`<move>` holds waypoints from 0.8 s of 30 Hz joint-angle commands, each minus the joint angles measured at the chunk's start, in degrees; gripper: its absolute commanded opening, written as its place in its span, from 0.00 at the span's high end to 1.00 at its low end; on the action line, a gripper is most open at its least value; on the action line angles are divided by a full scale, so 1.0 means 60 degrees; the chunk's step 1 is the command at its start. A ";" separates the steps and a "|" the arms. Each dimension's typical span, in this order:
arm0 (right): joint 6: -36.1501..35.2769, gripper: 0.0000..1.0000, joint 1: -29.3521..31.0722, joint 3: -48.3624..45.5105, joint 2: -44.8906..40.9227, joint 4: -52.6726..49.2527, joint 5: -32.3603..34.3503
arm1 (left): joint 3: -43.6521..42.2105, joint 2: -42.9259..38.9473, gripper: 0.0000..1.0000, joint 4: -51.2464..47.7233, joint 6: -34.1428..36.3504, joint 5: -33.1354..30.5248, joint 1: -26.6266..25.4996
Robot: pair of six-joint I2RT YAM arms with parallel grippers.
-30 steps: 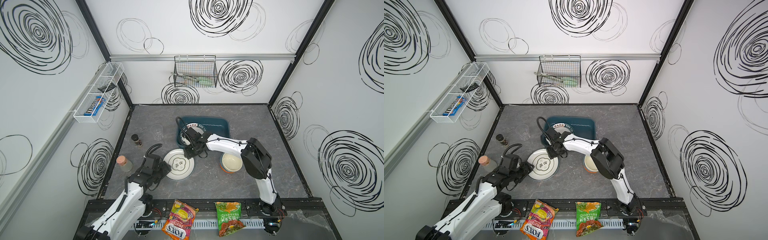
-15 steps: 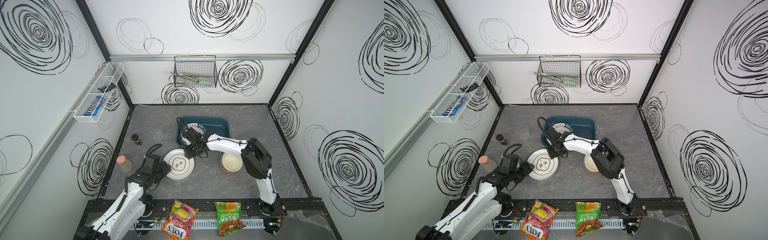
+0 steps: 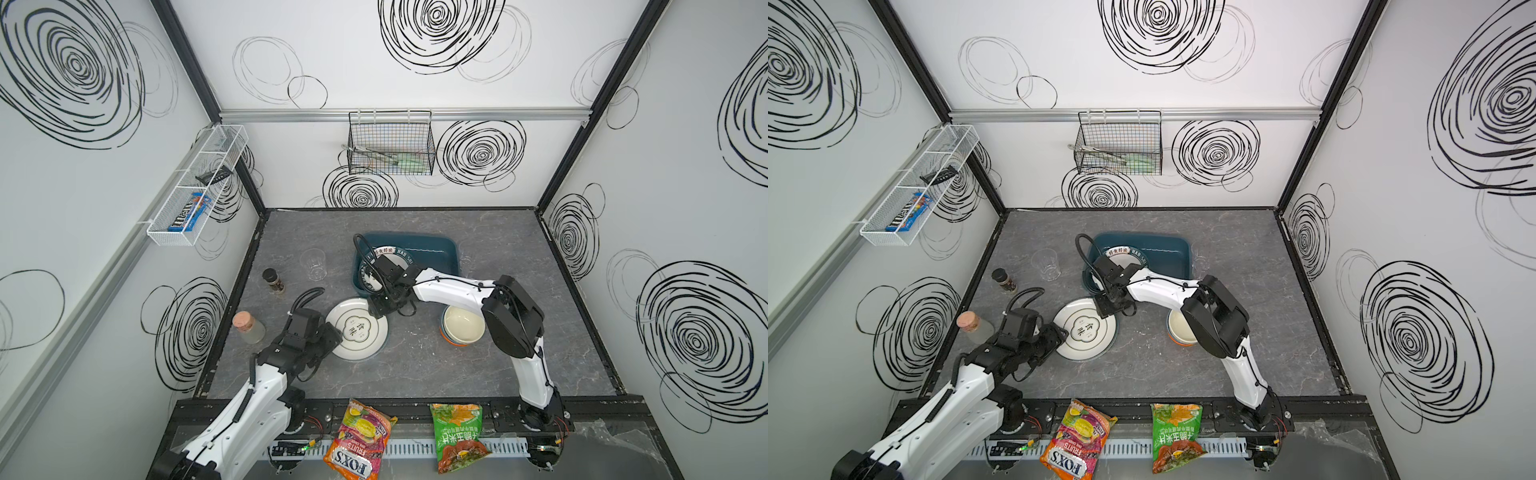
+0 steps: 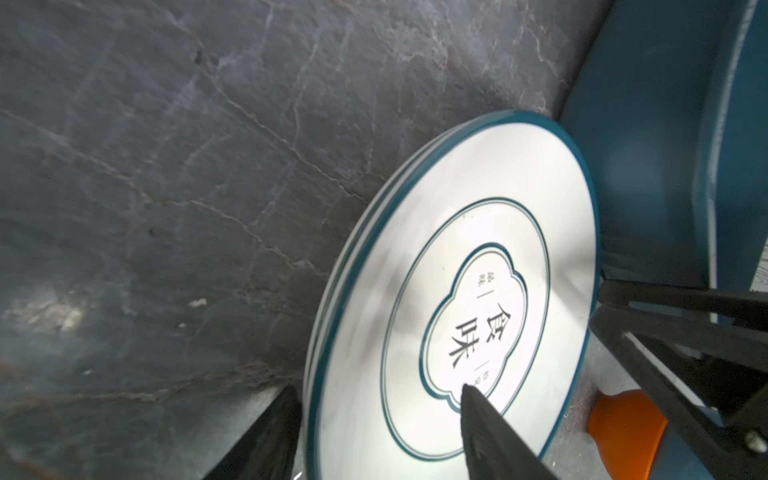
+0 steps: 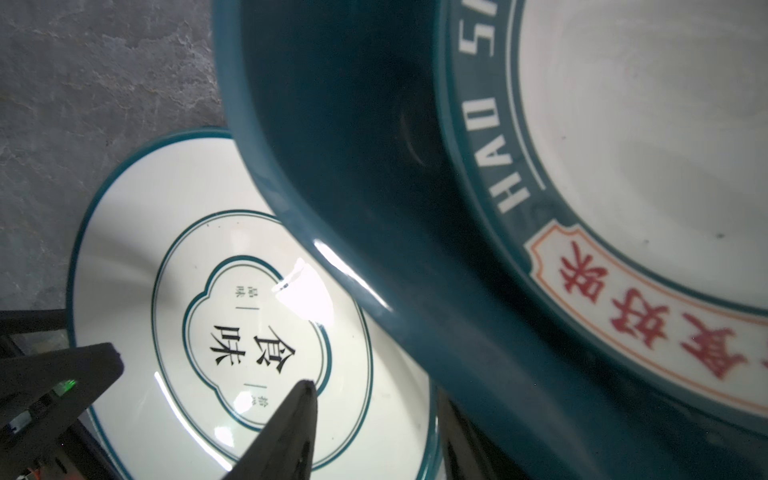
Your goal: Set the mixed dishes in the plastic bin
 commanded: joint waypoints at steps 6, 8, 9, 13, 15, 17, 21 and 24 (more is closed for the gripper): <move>0.0032 0.52 -0.0006 -0.0256 0.0033 0.0030 -0.0232 | -0.0071 -0.0026 0.36 0.0291 -0.0020 0.0017 0.0047; 0.0053 0.54 -0.0002 -0.0286 -0.0002 0.0076 -0.0264 | -0.0068 -0.0042 0.36 0.0267 -0.0027 0.0010 0.0047; 0.0047 0.55 -0.0005 -0.0286 -0.0005 0.0092 -0.0312 | -0.0071 -0.0060 0.36 0.0271 -0.0023 -0.0012 0.0037; 0.0043 0.57 -0.0006 -0.0299 0.0042 0.0107 -0.0426 | -0.0067 -0.0055 0.36 0.0247 -0.0039 -0.0030 0.0040; 0.0045 0.58 0.0001 -0.0315 0.0062 0.0134 -0.0462 | -0.0068 -0.0055 0.36 0.0244 -0.0038 -0.0023 0.0031; 0.0040 0.57 -0.0008 -0.0329 0.0061 0.0133 -0.0478 | -0.0069 -0.0045 0.36 0.0244 -0.0044 -0.0031 0.0030; 0.0028 0.58 0.0007 -0.0330 0.0072 0.0147 -0.0609 | -0.0056 -0.0059 0.36 0.0172 -0.0064 -0.0086 0.0030; 0.0026 0.58 0.0009 -0.0340 0.0095 0.0173 -0.0677 | -0.0015 -0.0084 0.35 0.0087 -0.0096 -0.0122 0.0010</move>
